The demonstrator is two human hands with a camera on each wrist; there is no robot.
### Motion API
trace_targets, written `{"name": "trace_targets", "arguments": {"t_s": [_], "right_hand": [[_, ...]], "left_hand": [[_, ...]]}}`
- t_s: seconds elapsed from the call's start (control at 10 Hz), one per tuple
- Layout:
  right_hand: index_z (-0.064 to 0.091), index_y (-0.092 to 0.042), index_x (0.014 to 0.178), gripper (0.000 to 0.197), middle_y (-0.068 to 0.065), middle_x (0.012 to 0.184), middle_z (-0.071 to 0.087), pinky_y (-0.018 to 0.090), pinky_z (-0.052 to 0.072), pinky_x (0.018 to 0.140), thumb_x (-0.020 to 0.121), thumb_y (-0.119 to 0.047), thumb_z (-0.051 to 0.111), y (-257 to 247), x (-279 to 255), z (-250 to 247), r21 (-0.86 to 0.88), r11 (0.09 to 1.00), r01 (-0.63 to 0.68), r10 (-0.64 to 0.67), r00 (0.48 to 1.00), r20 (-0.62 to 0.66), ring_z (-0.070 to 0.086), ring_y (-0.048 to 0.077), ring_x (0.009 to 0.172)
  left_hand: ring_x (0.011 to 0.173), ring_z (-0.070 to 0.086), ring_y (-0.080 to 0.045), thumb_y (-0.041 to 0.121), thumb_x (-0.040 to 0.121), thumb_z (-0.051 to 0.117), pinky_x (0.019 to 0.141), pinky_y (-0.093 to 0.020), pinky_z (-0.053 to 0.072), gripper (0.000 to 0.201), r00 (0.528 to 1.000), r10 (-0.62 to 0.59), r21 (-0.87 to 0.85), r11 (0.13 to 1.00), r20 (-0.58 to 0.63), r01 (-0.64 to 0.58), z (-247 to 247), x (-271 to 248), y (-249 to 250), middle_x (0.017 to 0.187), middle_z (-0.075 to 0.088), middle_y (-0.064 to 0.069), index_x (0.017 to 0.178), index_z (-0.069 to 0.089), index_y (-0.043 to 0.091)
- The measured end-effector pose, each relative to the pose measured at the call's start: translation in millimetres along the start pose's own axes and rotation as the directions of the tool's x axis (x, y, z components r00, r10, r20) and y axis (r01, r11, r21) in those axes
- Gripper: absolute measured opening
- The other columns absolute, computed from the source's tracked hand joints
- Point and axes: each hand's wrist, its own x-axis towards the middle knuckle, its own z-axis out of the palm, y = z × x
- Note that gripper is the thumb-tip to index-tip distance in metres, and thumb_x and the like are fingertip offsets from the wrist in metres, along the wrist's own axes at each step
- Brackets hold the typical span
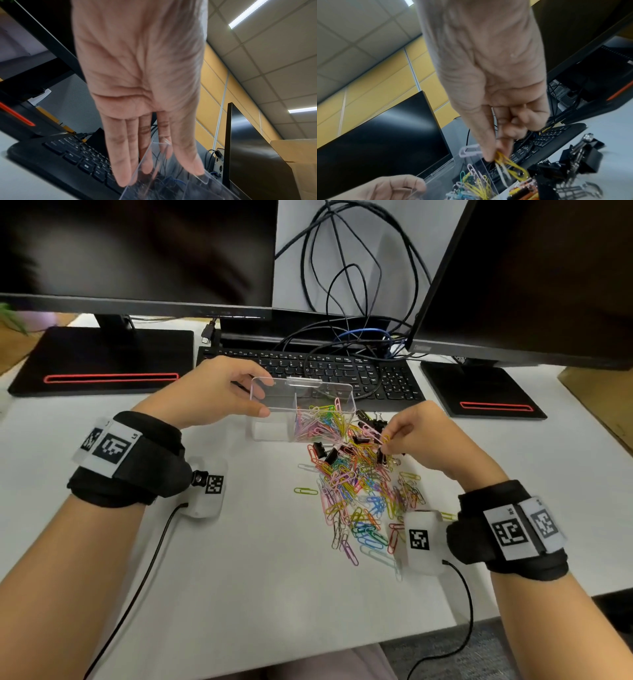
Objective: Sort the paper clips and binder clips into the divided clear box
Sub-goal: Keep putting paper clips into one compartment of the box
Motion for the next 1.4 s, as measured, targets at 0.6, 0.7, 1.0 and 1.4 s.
{"name": "trace_targets", "arguments": {"t_s": [0.6,0.7,1.0,1.4], "right_hand": [[0.07,-0.01,0.074,0.008,0.005,0.067,0.065,0.022,0.047,0.059,0.079,-0.005,0.072,-60.7,40.2,26.1,0.143,0.94,0.31,-0.273,0.934,-0.232,0.055,0.009,0.054],[0.073,-0.01,0.078,0.005,0.001,0.071,0.063,0.014,0.039,0.057,0.08,-0.006,0.071,-61.2,44.6,32.1,0.004,0.959,0.282,-0.276,0.942,-0.191,0.05,0.002,0.056],[0.075,-0.008,0.095,0.02,0.001,0.081,0.064,-0.002,0.034,0.051,0.085,0.001,0.061,-60.4,35.7,27.6,-0.034,0.962,0.271,-0.273,0.945,-0.178,0.048,-0.017,0.051],[0.075,-0.021,0.103,0.045,-0.012,0.101,0.06,0.043,0.037,0.103,0.088,0.005,0.042,-70.1,19.0,24.0,-0.426,0.87,0.248,-0.271,0.963,0.006,0.045,0.025,0.111]], "left_hand": [[0.091,0.07,-0.015,0.022,0.074,0.083,0.096,-0.04,0.053,0.045,1.0,0.015,-0.029,0.999,-0.002,-0.015,0.3,1.3,-2.9,0.102,0.068,0.005,0.115,0.065,0.031],[0.091,0.07,-0.016,0.022,0.074,0.083,0.096,-0.04,0.053,0.046,1.0,0.014,-0.029,0.999,0.0,-0.014,-0.1,1.1,-2.3,0.103,0.068,0.005,0.116,0.064,0.03],[0.091,0.07,-0.015,0.024,0.074,0.083,0.096,-0.04,0.053,0.048,1.0,0.017,-0.025,1.0,0.002,-0.017,0.1,0.6,-1.7,0.103,0.068,0.006,0.118,0.064,0.029],[0.092,0.069,-0.012,0.025,0.075,0.082,0.094,-0.035,0.053,0.046,1.0,0.012,-0.02,1.0,0.01,-0.012,-0.1,0.1,-0.8,0.103,0.067,0.007,0.117,0.063,0.031]]}}
